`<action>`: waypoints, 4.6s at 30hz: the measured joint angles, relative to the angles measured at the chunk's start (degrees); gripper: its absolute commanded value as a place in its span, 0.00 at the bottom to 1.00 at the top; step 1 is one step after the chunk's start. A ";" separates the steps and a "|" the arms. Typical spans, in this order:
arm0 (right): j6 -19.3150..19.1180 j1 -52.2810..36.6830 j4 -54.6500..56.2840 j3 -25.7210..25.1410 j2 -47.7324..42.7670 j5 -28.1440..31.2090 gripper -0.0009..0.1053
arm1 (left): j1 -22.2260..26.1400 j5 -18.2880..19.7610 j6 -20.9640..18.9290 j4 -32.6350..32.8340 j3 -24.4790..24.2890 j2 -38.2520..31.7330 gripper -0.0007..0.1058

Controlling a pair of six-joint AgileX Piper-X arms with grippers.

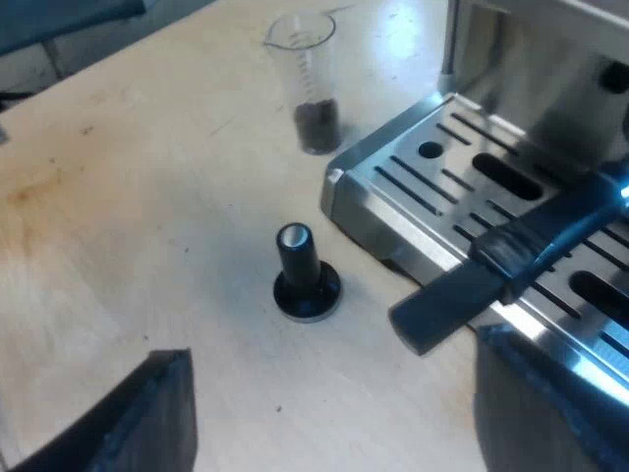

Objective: Pour the beans into the coffee machine

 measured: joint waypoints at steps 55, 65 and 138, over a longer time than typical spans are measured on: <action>4.78 2.29 -13.84 0.00 9.96 3.75 0.59 | 0.00 3.82 -4.02 -66.46 34.02 20.14 0.72; 4.78 2.29 -14.63 0.00 9.96 3.75 0.59 | 0.00 3.82 -4.02 -80.22 34.02 31.42 0.72; 6.02 2.29 -16.88 0.00 9.96 3.81 0.59 | 0.00 7.98 -4.02 -92.73 21.18 56.88 0.24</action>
